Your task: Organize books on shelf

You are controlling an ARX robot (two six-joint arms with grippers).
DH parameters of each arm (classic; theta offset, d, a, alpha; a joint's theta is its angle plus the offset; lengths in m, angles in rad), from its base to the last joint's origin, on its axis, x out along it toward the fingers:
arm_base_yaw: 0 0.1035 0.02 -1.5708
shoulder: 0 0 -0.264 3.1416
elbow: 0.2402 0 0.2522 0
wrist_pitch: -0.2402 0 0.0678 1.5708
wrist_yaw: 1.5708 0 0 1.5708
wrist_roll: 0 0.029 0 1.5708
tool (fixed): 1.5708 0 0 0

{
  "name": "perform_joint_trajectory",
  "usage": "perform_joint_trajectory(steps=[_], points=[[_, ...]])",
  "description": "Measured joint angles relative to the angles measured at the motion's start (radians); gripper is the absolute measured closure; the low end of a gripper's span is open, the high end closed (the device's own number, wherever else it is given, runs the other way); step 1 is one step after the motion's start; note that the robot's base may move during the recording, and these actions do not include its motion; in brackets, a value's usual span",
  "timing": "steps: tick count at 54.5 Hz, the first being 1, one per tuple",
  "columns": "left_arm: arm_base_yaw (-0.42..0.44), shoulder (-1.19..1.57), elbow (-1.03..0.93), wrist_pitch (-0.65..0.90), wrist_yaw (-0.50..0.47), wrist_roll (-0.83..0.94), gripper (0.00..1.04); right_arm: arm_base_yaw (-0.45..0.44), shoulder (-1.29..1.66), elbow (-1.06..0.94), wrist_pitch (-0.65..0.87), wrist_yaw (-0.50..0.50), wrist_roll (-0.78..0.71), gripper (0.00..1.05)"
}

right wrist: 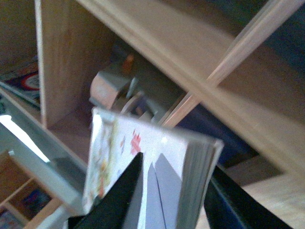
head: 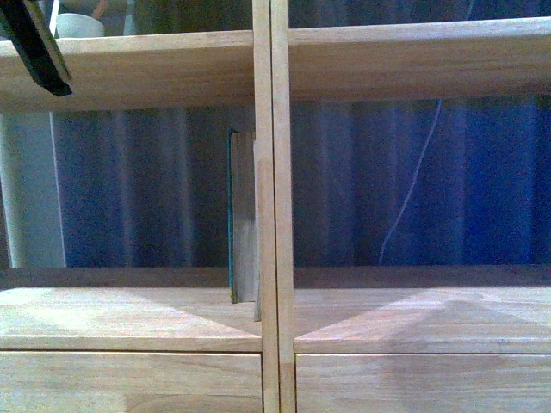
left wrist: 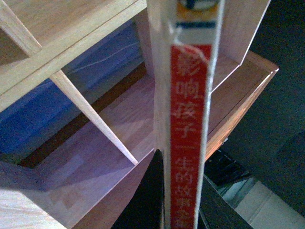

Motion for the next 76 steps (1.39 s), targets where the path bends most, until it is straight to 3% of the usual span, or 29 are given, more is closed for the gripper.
perform_joint_trajectory(steps=[23,37,48,58,73,76], points=[[0.155,-0.04,0.014,-0.111,0.145,0.152,0.98,-0.393,-0.105,-0.15,0.033,0.008,-0.518,0.06],[0.259,-0.124,0.026,-0.299,0.235,0.377,0.98,-0.531,-0.132,-0.238,0.101,0.038,-0.757,0.07],[0.328,-0.214,0.01,-0.531,0.213,0.75,0.98,-0.594,-0.164,-0.3,0.143,0.073,-0.829,0.07],[0.422,-0.245,-0.045,-0.568,0.209,1.051,0.98,-0.632,-0.198,-0.348,0.102,0.12,-0.829,0.07],[0.519,-0.227,-0.086,-0.56,0.208,1.276,0.98,-0.658,-0.217,-0.383,0.037,0.156,-0.807,0.07],[0.526,-0.216,-0.089,-0.547,0.204,1.312,0.98,-0.687,-0.238,-0.365,-0.06,0.022,-0.8,0.12]])
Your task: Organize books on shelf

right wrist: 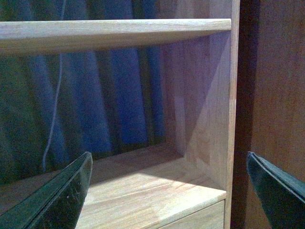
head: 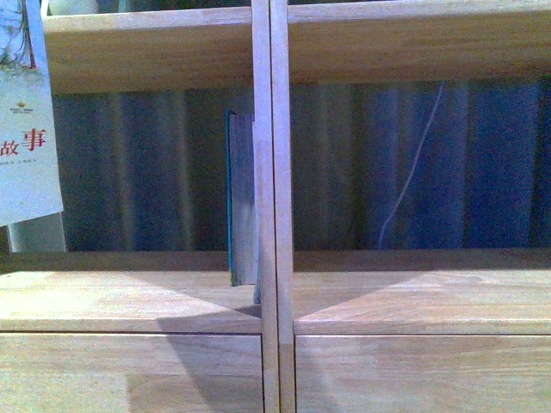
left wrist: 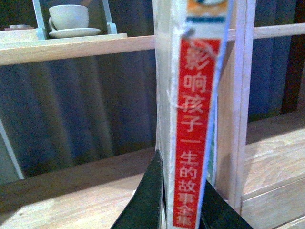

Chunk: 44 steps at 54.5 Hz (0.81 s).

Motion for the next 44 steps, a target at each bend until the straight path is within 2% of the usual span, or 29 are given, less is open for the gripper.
perform_joint_trajectory(steps=[1,2,3,5,9,11,24,28,33,44], points=[[0.002,0.002,0.0,0.001,0.0,0.006,0.98,-0.017,-0.014,0.011,-0.072,-0.083,0.0,0.15],[0.003,0.008,0.0,0.002,-0.002,0.016,0.98,-0.023,-0.021,0.014,-0.105,-0.103,0.0,0.17],[0.004,0.01,0.0,0.002,-0.004,0.021,0.98,-0.032,-0.037,0.016,-0.167,-0.194,0.001,0.2],[0.005,0.021,0.0,0.003,-0.012,0.037,0.98,-0.037,-0.062,0.008,-0.245,-0.29,0.001,0.25],[0.005,0.047,0.0,0.015,-0.035,0.063,0.98,-0.032,-0.1,-0.043,-0.303,-0.419,0.001,0.35],[0.004,0.062,0.0,0.021,-0.047,0.078,0.98,-0.022,-0.119,-0.077,-0.302,-0.439,0.001,0.41],[-0.031,0.195,0.026,0.089,-0.132,0.171,0.98,0.006,-0.203,-0.221,-0.261,-0.411,0.001,0.75],[-0.053,0.233,0.04,0.114,-0.154,0.191,0.98,0.062,-0.235,-0.263,-0.253,-0.336,0.002,0.87],[-0.083,0.288,0.069,0.15,-0.193,0.205,0.98,0.097,-0.269,-0.303,-0.246,-0.33,0.002,1.01],[-0.158,0.436,0.174,0.219,-0.322,0.216,0.98,0.1,-0.348,-0.385,-0.241,-0.322,0.004,1.02]])
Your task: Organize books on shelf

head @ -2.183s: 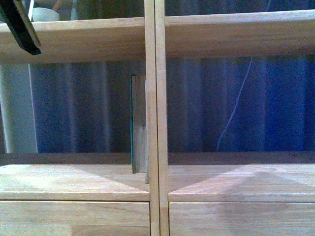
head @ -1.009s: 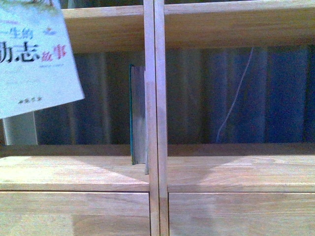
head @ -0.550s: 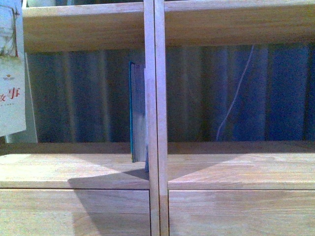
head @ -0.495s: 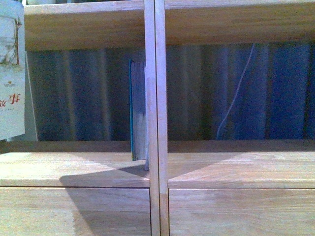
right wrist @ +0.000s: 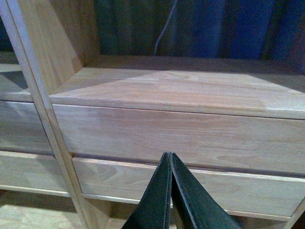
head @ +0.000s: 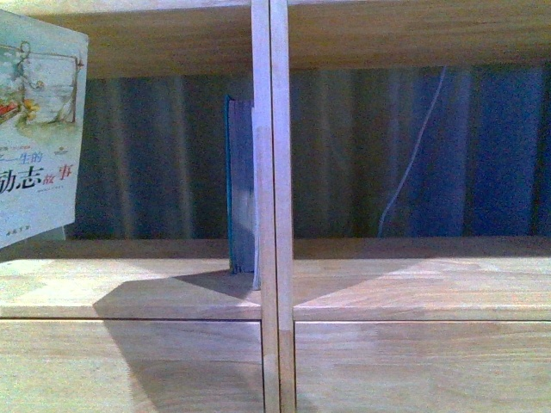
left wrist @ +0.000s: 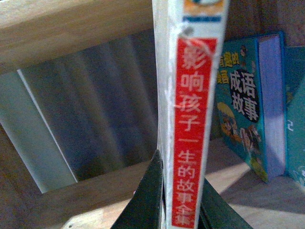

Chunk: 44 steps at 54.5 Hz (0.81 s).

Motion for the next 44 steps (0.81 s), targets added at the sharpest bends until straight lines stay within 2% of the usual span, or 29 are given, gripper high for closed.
perform_joint_trajectory(steps=[10,44], points=[[-0.081,0.154,0.099,0.023,-0.095,0.022,0.98,0.0,-0.084,-0.06,-0.021,0.0,0.0,1.02],[-0.227,0.485,0.426,-0.016,-0.277,0.036,0.98,0.0,-0.25,-0.138,-0.093,0.0,0.0,1.02]])
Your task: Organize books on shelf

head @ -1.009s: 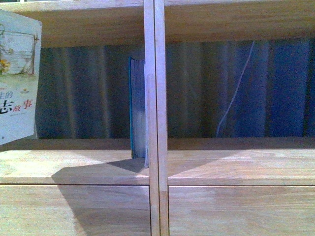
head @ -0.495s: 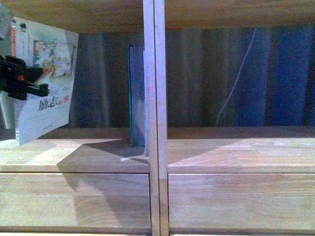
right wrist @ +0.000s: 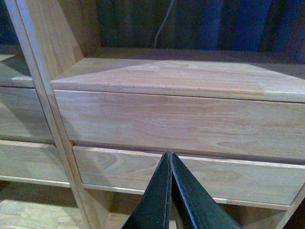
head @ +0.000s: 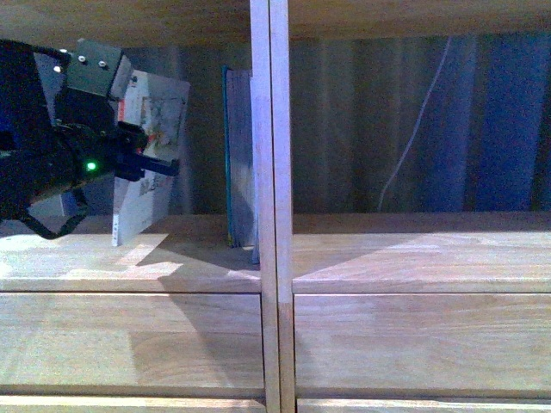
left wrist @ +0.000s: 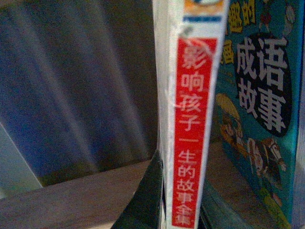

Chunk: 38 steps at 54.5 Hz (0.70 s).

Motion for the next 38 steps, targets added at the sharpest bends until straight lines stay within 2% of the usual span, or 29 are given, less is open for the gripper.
perform_joint_trajectory(steps=[14,21,38], points=[[-0.079,0.1,0.087,-0.006,-0.037,0.0,0.98,0.0,-0.062,-0.003,-0.054,0.0,0.001,1.02],[-0.101,0.133,0.122,-0.014,-0.059,0.0,0.98,0.0,-0.194,-0.003,-0.211,0.002,0.001,1.02],[-0.112,0.183,0.204,-0.047,-0.092,0.004,0.98,0.0,-0.222,-0.003,-0.219,0.002,0.001,1.02]])
